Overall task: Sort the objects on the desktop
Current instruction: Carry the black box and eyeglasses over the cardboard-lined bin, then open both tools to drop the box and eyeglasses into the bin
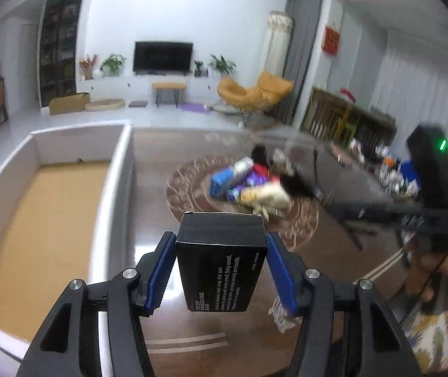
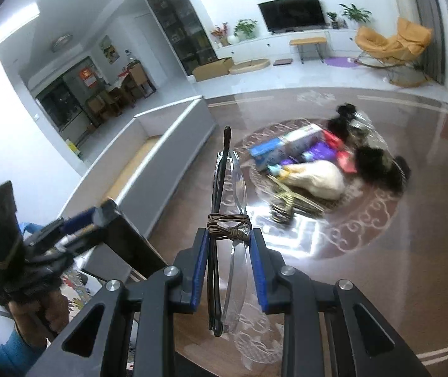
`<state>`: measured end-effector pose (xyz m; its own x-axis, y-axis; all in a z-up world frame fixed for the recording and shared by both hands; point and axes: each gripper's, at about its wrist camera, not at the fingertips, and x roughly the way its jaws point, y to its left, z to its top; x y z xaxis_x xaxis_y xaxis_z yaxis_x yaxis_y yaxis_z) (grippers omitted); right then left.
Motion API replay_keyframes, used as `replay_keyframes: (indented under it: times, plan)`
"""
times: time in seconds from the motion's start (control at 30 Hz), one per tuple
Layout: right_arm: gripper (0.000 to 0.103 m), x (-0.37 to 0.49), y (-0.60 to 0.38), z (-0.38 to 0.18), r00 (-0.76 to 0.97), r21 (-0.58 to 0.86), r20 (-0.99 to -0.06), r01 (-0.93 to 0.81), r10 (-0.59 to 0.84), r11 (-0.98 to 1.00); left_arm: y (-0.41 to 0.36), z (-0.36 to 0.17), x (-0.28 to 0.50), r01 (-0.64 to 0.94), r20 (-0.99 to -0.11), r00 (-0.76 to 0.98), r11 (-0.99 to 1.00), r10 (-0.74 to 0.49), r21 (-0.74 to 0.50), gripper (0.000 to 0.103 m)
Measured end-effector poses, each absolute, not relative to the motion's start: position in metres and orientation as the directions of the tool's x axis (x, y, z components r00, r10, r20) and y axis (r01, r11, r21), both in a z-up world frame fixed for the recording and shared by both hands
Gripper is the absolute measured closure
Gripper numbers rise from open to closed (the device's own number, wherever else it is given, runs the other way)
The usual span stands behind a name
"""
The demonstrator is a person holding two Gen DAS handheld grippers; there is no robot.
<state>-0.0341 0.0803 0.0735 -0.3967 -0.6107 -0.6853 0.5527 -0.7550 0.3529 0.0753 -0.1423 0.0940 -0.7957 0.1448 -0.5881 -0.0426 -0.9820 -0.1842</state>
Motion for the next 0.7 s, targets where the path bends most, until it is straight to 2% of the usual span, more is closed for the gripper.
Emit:
replay_keyframes:
  times: [0.13,0.27,0.4,0.5,0.57,0.63,0.7]
  plan:
    - [0.076,-0.032,0.033,0.091,-0.345,0.377,-0.657,0.619,-0.67,-0.689,-0.184,0.129,0.096,0.013,-0.545,-0.833,-0.981,0.097,-0.195,0.046]
    - [0.076,-0.021,-0.037,0.106,-0.254,0.414,-0.62,0.697,-0.742,-0.585,-0.241,0.149,0.113,0.104,-0.557,-0.831,-0.977,0.018,-0.186,0.045]
    - [0.076,-0.005,-0.122,0.108,-0.154,0.421,-0.612,0.767,-0.776,-0.484,-0.302,0.133,0.102,0.215,-0.648,-0.759,-0.966,-0.072,-0.145,0.046]
    - [0.076,-0.001,-0.18,0.086,-0.09,0.429,-0.65,0.777,-0.754,-0.462,-0.343,0.097,0.08,0.265,-0.742,-0.668,-0.951,-0.061,-0.16,0.046]
    - [0.072,0.002,-0.211,0.066,-0.086,0.398,-0.688,0.785,-0.721,-0.474,-0.359,0.071,0.064,0.291,-0.804,-0.591,-0.947,-0.067,-0.136,0.045]
    - [0.066,0.003,-0.23,0.049,-0.094,0.355,-0.736,0.789,-0.67,-0.502,-0.376,0.045,0.049,0.366,-0.859,-0.492,-0.929,-0.144,-0.054,0.045]
    - [0.061,0.001,-0.236,0.038,-0.093,0.355,-0.748,0.78,-0.657,-0.516,-0.383,0.032,0.045,0.413,-0.871,-0.442,-0.911,-0.214,0.014,0.044]
